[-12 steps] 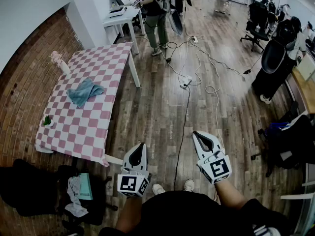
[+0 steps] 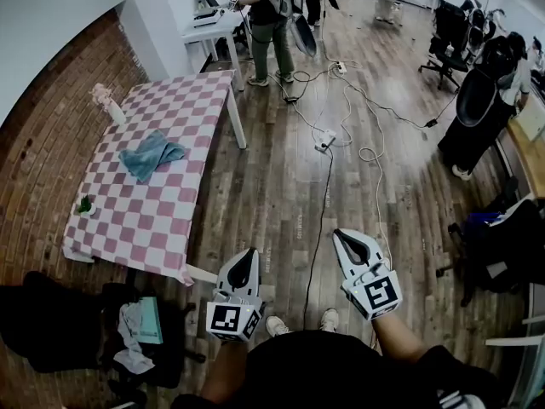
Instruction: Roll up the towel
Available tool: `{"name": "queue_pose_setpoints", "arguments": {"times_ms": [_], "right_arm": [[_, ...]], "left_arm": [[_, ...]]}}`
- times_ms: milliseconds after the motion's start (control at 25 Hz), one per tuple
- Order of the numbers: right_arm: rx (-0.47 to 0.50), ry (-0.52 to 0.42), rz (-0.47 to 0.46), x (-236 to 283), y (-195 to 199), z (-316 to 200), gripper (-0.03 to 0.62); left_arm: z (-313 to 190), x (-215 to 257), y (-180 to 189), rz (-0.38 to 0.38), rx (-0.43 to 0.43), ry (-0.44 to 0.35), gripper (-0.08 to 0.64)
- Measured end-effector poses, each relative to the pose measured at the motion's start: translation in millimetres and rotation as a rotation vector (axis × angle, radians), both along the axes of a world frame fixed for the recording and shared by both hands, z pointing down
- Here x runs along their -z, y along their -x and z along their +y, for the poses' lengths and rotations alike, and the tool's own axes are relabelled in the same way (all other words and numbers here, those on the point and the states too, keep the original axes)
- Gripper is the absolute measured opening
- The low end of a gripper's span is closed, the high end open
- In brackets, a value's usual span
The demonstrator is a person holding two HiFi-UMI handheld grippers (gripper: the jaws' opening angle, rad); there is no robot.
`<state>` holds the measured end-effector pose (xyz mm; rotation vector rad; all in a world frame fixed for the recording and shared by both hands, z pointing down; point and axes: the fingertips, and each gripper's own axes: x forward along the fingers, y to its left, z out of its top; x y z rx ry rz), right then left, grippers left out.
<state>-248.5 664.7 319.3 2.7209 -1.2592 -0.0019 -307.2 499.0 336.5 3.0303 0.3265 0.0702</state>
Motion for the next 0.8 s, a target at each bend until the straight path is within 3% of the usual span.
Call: {"name": "queue_pose_setpoints", "arguments": {"times_ms": [200,400,440,560,680,760,800], "right_arm": [[0.026,-0.005,-0.015,-6,9,-19,-0.003],[0.018,-0.008,-0.012,-6,15,-44,-0.003],[0.013,-0.012,-0.011,-5,17,-49,0.002],[0.0,-0.019,-0.007,-5,17,-66,0.213],[-0.01,-0.031,0.008,-2,12,-80,0.337],[-0.021,-0.038,0.029,2,11,-88,0.441],[-0.027,-0.042,0.038,3,11,-92,0.508]], "left_arm": [[-11,2,8,-0.001,-0.006,0.022,-0.008],[-29,11,21,0.046,-0.026,0.02,-0.004],[-35,12,23,0.052,-0.024,0.016,0.063],[-55,11,27,0.053,-0.002,0.011,0.223],[-76,10,29,0.055,0.034,0.016,0.381],[-88,13,32,0.084,0.053,0.027,0.595],[-94,14,34,0.099,0.059,0.033,0.595]]}}
